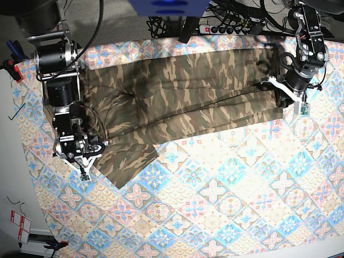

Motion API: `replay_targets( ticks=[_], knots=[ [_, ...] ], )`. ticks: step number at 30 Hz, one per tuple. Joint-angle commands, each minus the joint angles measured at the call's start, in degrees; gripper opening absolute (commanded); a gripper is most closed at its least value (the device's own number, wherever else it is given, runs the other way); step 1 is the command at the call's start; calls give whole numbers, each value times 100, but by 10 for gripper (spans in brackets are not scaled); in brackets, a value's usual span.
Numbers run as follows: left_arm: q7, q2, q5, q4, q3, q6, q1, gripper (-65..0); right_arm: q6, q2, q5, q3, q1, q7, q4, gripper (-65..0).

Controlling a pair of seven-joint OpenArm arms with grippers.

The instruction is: Fold the T-shirt properly

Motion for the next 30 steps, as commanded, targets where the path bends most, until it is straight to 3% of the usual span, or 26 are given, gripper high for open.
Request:
replay_targets(
  ticks=[1,5,7,11,14,30],
  knots=[
    [-112,-90,-15,80,-28,20,-25,-650,-17,51,-36,6,161,114,69,-387],
    [-112,-90,-15,80,-28,20,-25,-650,-17,51,-36,33,161,114,78,-550],
    [-112,-90,-15,80,-28,20,-25,-650,-17,51,-36,33,161,114,122,-592],
    [-103,-90,-15,80,-28,20,-16,-650,-17,51,-44,-2,161,132,122,-602],
    [-103,-81,-15,80,-28,20,-7,-650,-17,51,-44,-11,161,132,130,-650],
    [-103,-72,-15,80,-19,20,-16,-650,-35,51,-53,33,161,-97,851,-639]
  ],
)
